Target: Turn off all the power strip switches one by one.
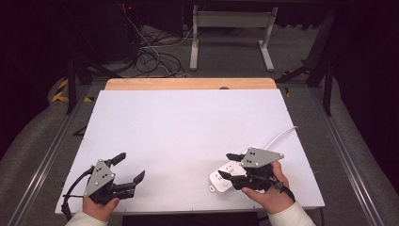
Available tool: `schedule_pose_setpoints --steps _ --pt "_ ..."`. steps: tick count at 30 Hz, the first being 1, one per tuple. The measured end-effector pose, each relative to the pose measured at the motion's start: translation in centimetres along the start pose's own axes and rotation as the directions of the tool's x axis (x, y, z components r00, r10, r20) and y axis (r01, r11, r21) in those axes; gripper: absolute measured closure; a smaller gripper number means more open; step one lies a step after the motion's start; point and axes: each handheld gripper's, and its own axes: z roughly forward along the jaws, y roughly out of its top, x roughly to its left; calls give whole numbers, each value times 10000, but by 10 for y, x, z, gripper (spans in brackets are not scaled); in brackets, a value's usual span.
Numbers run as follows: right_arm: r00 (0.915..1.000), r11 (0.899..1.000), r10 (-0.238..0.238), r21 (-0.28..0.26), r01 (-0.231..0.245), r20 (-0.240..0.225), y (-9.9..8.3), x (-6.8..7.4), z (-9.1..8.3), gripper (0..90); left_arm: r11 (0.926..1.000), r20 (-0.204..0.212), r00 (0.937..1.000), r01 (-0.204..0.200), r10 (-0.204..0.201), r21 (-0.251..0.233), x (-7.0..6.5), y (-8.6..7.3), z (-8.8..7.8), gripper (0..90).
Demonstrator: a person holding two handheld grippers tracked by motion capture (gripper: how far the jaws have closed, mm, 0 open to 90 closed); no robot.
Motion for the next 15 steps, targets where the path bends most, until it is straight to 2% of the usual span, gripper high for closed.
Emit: schedule_pose_setpoints --steps 6,15 --pt "9992 9989 264 -385 -252 292 -1 -8 -8 326 10000 19 10000 -56 56 -3 0 0 -1 166" --pt "9947 9958 754 -576 -714 694 -8 -24 -20 265 10000 -41 10000 -27 27 -26 1 0 -2 166"
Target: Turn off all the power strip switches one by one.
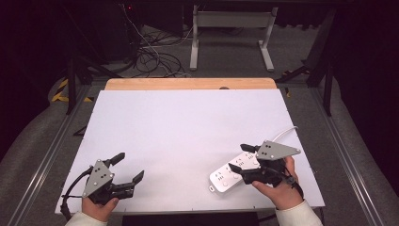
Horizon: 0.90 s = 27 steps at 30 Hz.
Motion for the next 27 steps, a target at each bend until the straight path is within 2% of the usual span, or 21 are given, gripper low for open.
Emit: schedule_pose_setpoints --steps 4,13,17,27 --pt "9994 9993 317 -211 -314 121 -4 -8 -5 254 10000 -1 10000 8 -8 1 0 0 0 166" --pt "9964 9968 721 -378 -705 456 -19 -29 -11 254 10000 -39 10000 -28 28 48 1 0 0 165" --pt "9964 9967 681 -483 -657 499 -26 -35 -13 255 10000 -81 10000 -10 11 49 2 -1 0 165" --pt "9911 9899 1230 -773 -1189 505 -54 -50 -18 255 10000 -121 9999 31 -30 76 3 -1 1 163"
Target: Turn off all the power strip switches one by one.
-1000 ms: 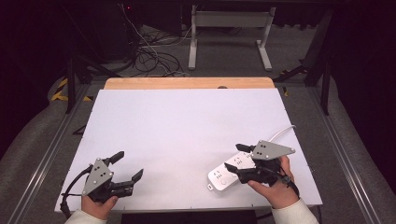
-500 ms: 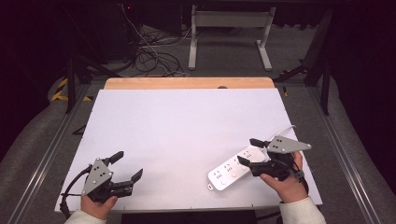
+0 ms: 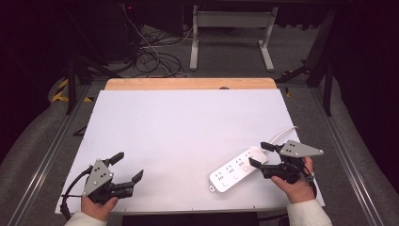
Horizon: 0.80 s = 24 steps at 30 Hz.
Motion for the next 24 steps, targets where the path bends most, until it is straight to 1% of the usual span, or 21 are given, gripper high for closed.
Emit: schedule_pose_setpoints --steps 2,3,6,8,14,16,17,19,23,24 --pt "10000 10000 97 -9 -97 17 -5 -3 -1 255 10000 -40 10000 14 -14 11 1 0 0 162" --pt "9999 9999 152 -13 -152 55 -9 -4 -2 255 10000 -46 10000 -61 61 30 2 0 0 162" --pt "9997 9997 254 -51 -253 51 -15 -6 -3 255 10000 -80 10000 53 -52 28 2 -1 1 161" --pt "9996 9996 286 20 -286 18 -21 -7 -4 255 10000 -88 10000 -25 25 68 4 -1 1 160" --pt "9993 9990 353 272 -356 92 -34 -5 -6 255 10000 -90 9999 44 -43 76 4 -2 2 156" --pt "9990 9984 453 341 -455 57 -40 -4 -6 255 9999 -113 9999 75 -74 78 4 -2 2 155" --pt "9989 9983 466 351 -467 44 -42 -4 -7 255 10000 -99 9999 27 -26 92 5 -2 3 155" --pt "9986 9979 526 375 -527 26 -44 -3 -7 255 9999 -93 9999 81 -80 110 6 -2 3 153" --pt "9993 9988 363 322 -363 1 -44 -1 -6 255 9999 -86 9999 79 -78 105 6 -2 3 150" --pt "9995 9990 329 315 -329 22 -43 -1 -6 255 9998 -75 9999 148 -147 130 5 -3 4 149"
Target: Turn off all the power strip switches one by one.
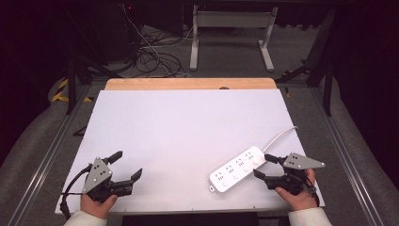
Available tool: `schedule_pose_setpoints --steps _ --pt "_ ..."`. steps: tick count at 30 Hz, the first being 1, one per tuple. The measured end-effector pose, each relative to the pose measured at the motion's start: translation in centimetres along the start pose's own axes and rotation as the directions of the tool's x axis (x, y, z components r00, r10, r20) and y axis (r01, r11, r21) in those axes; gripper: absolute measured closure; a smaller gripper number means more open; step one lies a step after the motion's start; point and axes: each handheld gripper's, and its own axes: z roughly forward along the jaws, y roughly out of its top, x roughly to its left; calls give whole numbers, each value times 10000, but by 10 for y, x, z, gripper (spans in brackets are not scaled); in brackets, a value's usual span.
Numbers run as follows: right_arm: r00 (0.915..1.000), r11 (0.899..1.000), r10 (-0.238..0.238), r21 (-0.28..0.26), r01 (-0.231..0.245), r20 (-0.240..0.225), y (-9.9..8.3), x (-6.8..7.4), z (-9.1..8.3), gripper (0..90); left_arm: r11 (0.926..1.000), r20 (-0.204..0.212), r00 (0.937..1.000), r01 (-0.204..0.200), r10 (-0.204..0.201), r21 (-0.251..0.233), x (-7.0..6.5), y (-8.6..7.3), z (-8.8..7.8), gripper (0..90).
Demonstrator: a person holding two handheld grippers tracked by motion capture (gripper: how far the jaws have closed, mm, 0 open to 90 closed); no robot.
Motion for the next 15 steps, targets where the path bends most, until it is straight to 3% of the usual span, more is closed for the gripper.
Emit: schedule_pose_setpoints --steps 15 --pt "9981 9984 -559 -34 560 258 3 5 0 261 9995 -24 9995 -311 311 59 -3 -1 2 141"
